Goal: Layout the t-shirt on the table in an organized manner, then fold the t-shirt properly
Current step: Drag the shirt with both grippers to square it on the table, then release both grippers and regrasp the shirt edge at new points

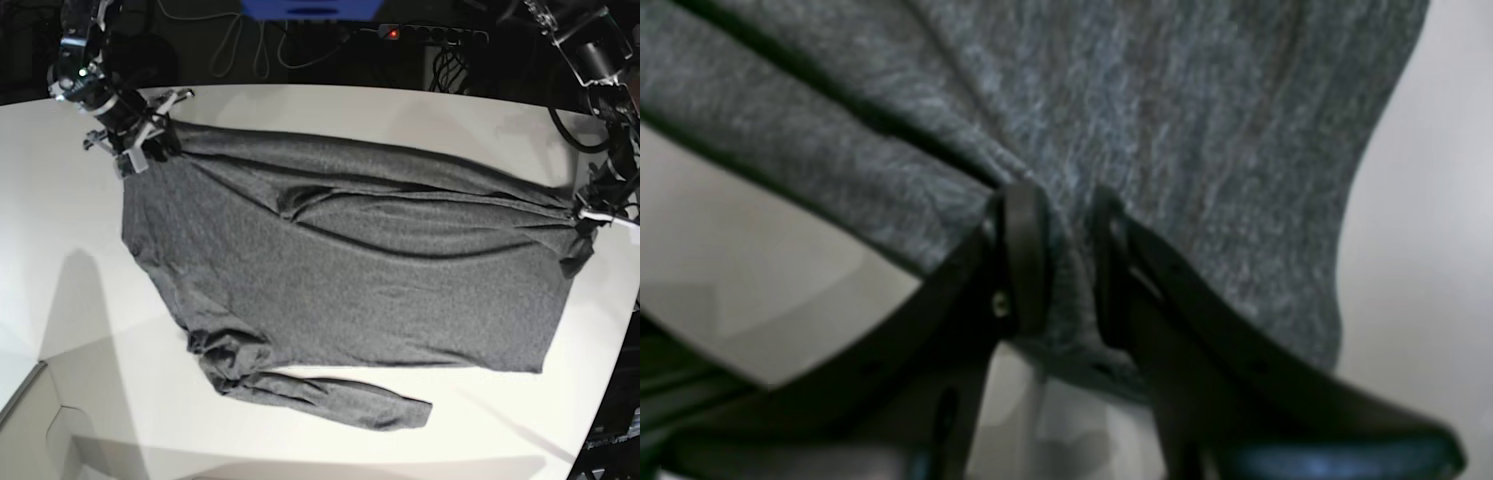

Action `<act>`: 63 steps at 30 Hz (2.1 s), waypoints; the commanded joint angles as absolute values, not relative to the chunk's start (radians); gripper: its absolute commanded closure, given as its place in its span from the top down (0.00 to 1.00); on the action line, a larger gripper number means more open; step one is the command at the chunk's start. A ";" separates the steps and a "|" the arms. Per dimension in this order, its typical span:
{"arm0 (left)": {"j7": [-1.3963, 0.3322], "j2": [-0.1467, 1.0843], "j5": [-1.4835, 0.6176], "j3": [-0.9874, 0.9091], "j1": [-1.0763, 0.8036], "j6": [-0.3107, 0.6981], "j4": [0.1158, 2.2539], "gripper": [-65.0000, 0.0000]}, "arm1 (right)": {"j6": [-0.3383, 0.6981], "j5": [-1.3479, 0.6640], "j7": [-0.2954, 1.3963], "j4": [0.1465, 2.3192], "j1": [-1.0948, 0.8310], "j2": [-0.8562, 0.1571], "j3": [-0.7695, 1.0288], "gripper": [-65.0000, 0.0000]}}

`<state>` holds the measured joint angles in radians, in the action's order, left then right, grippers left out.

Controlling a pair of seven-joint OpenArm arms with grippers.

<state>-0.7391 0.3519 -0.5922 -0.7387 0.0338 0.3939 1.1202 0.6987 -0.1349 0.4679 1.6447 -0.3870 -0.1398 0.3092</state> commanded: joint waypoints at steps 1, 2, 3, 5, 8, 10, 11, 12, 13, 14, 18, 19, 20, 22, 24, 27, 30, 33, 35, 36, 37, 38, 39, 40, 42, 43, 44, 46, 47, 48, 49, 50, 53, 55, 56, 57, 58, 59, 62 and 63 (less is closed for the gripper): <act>-0.716 0.377 -0.605 -0.745 0.033 0.398 1.139 0.00 | 0.698 -0.128 0.467 1.666 -0.397 -0.148 0.314 0.16; -0.716 0.377 -0.605 -0.745 0.033 0.398 1.139 0.00 | 0.698 -0.128 0.467 1.670 -0.404 -0.148 0.314 0.16; -0.716 0.377 -0.605 -0.745 0.031 0.398 1.139 0.00 | 0.698 -0.128 0.467 1.672 -0.414 -0.148 0.314 0.16; -0.716 0.377 -0.605 -0.745 0.013 0.398 1.139 0.00 | 0.698 -0.128 0.467 1.682 -0.432 -0.148 0.314 0.16; -0.716 0.377 -0.607 -0.746 0.002 0.400 1.141 0.00 | 0.698 -0.128 0.467 1.715 -0.460 -0.148 0.314 0.16; -0.716 0.377 -0.607 -0.746 -0.007 0.400 1.141 0.00 | 0.698 -0.130 0.467 1.744 -0.472 -0.148 0.314 0.16; -0.716 0.377 -0.608 -0.746 -0.012 0.400 1.141 0.00 | 0.698 -0.130 0.467 1.759 -0.475 -0.148 0.314 0.16; -0.716 0.377 -0.616 -0.746 -0.012 0.400 1.141 0.00 | 0.698 -0.130 0.467 1.770 -0.476 -0.147 0.314 0.16; -0.716 0.378 -0.633 -0.746 -0.013 0.400 1.141 0.00 | 0.698 -0.130 0.467 1.779 -0.475 -0.142 0.314 0.16; -0.716 0.381 -0.654 -0.746 -0.021 0.400 1.141 0.00 | 0.698 -0.130 0.467 1.784 -0.472 -0.137 0.314 0.16; -0.716 0.387 -0.736 -0.759 -0.050 0.400 1.141 0.00 | 0.698 -0.130 0.467 1.797 -0.464 -0.136 0.315 0.17; -0.716 0.390 -0.742 -0.771 -0.051 0.400 1.141 0.00 | 0.698 -0.130 0.467 1.797 -0.461 -0.136 0.315 0.17; -0.716 0.386 -0.740 -0.782 -0.053 0.400 1.141 0.00 | 0.698 -0.130 0.467 1.797 -0.452 -0.136 0.315 0.17; -0.716 0.386 -0.739 -0.788 -0.053 0.398 1.141 0.00 | 0.698 -0.130 0.467 1.797 -0.443 -0.134 0.315 0.17; -0.716 0.386 -0.739 -0.788 -0.059 0.398 1.141 0.01 | 0.698 -0.130 0.467 1.797 -0.437 -0.134 0.315 0.17; -0.716 0.386 -0.739 -0.783 -0.058 0.398 1.141 0.01 | 0.698 -0.130 0.467 1.797 -0.435 -0.134 0.315 0.17; -0.716 0.384 -0.739 -0.782 -0.056 0.397 1.141 0.02 | 0.698 -0.130 0.467 1.799 -0.414 -0.134 0.315 0.17; -0.716 0.384 -0.743 -0.786 -0.056 0.397 1.141 0.16 | 0.698 -0.130 0.467 1.799 -0.406 -0.137 0.320 0.17; -0.716 0.384 -0.743 -0.786 -0.058 0.397 1.141 0.31 | 0.698 -0.130 0.467 1.801 -0.389 -0.139 0.320 0.17; -0.716 0.386 -0.745 -0.786 -0.061 0.397 1.141 0.39 | 0.698 -0.128 0.467 1.805 -0.380 -0.140 0.321 0.17; -0.716 0.386 -0.746 -0.788 -0.062 0.398 1.141 0.47 | 0.698 -0.128 0.467 1.807 -0.374 -0.142 0.321 0.17; -0.716 0.389 -0.746 -0.788 -0.062 0.398 1.142 0.55 | 0.698 -0.128 0.467 1.811 -0.369 -0.150 0.323 0.17; -0.716 0.389 -0.746 -0.788 -0.059 0.398 1.144 0.60 | 0.698 -0.128 0.470 1.816 -0.358 -0.160 0.323 0.17; -0.716 0.389 -0.746 -0.789 -0.059 0.398 1.156 0.65 | 0.698 -0.128 0.473 1.819 -0.351 -0.166 0.323 0.17; -0.716 0.389 -0.746 -0.789 -0.059 0.398 1.193 0.71 | 0.698 -0.128 0.473 1.821 -0.328 -0.170 0.323 0.17; -0.716 0.389 -0.746 -0.789 -0.058 0.398 1.208 0.72 | 0.698 -0.128 0.475 1.821 -0.315 -0.170 0.323 0.17; -0.716 0.389 -0.746 -0.789 -0.058 0.398 1.227 0.73 | 0.698 -0.127 0.475 1.819 -0.305 -0.170 0.326 0.17; -0.716 0.387 -0.746 -0.789 -0.056 0.398 1.271 0.74 | 0.698 -0.127 0.475 1.814 -0.280 -0.163 0.351 0.19; -0.716 0.386 -0.746 -0.789 -0.054 0.398 1.296 0.74 | 0.698 -0.127 0.475 1.813 -0.262 -0.162 0.363 0.22; -0.716 0.386 -0.746 -0.789 -0.045 0.398 1.317 0.74 | 0.698 -0.127 0.476 1.811 -0.248 -0.154 0.369 0.27; -0.716 0.386 -0.746 -0.789 -0.033 0.398 1.326 0.74 | 0.698 -0.127 0.476 1.811 -0.236 -0.148 0.372 0.32; -0.716 0.387 -0.745 -0.789 -0.018 0.398 1.331 0.75 | 0.698 -0.127 0.476 1.811 -0.220 -0.145 0.372 0.36; -0.714 0.390 -0.737 -0.786 0.038 0.398 1.333 0.75 | 0.698 -0.127 0.476 1.787 -0.176 -0.145 0.367 0.51; -0.711 0.390 -0.731 -0.780 0.085 0.398 1.319 0.75 | 0.698 -0.127 0.476 1.748 -0.133 -0.145 0.366 0.55; -0.711 0.390 -0.713 -0.780 0.114 0.398 1.296 0.75 | 0.698 -0.127 0.476 1.721 -0.110 -0.143 0.366 0.56; -0.711 0.390 -0.688 -0.777 0.151 0.398 1.270 0.75 | 0.698 -0.127 0.476 1.687 -0.085 -0.143 0.364 0.56; -0.710 0.389 -0.653 -0.768 0.200 0.398 1.239 0.75 | 0.698 -0.127 0.476 1.653 -0.056 -0.143 0.364 0.56; -0.708 0.389 -0.613 -0.750 0.246 0.397 1.202 0.75 | 0.698 -0.125 0.476 1.623 -0.033 -0.143 0.366 0.56; -0.702 0.390 -0.463 -0.696 0.389 0.390 1.041 0.75 | 0.698 -0.062 0.476 1.572 0.019 -0.143 0.366 0.56; -0.682 0.390 -0.407 -0.688 0.444 0.394 0.977 0.75 | 0.698 -0.033 0.476 1.566 0.030 -0.140 0.366 0.56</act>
<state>-0.7013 0.3649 -0.3866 -0.6857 0.4263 0.3992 0.9501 0.6979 -0.0158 0.5018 1.5509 0.0151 -0.1322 0.3634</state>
